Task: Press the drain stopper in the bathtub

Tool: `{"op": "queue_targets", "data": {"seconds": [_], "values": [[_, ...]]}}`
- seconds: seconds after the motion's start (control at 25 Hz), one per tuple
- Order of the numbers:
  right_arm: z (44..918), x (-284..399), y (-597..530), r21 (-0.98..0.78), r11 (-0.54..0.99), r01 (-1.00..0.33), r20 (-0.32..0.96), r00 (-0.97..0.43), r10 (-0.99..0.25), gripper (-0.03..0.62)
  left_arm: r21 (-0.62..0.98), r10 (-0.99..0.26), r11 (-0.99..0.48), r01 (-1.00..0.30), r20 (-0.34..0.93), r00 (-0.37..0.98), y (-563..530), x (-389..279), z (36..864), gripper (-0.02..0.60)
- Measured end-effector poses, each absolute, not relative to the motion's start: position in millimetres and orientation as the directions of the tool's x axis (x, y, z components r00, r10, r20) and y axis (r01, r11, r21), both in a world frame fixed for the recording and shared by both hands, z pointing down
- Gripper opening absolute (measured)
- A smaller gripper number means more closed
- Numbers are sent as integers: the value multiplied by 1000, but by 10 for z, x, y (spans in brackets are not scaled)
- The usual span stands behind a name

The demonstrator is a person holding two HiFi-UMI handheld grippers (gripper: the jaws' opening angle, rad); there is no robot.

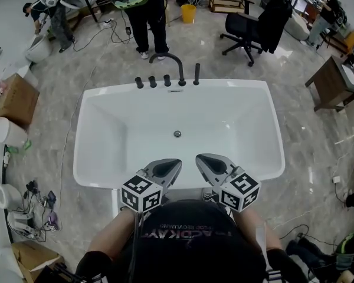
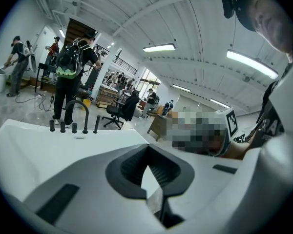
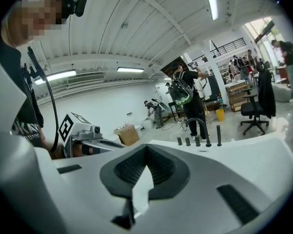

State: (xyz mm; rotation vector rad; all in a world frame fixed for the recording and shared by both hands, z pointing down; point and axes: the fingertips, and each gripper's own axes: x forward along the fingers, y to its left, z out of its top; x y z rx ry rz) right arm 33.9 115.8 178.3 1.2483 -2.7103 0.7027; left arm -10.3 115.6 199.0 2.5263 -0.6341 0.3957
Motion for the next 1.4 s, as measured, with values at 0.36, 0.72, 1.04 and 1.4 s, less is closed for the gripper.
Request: {"op": "queue_targets", "data": {"seconds": [0.36,0.72,1.04,1.4], "values": [[1918,224,1220,-440,571,-693,262,-708,-656,9,409,-276,-774,-483,469,839,1242,11,2177,6],[1939,148,1238,-461,583,-669,268,-731,-627,9,419,-267,-763,-493,490,830,1279,-5,2229,6],[1936,107,1260,-468,585,-662,269,-737,-620,9,419,-271,-766,-487,477,836,1299,-35,2196,6],[1926,96,1264,-473,590,-655,268,-744,-612,9,409,-276,-769,-491,480,833,1303,-31,2178,6]]}}
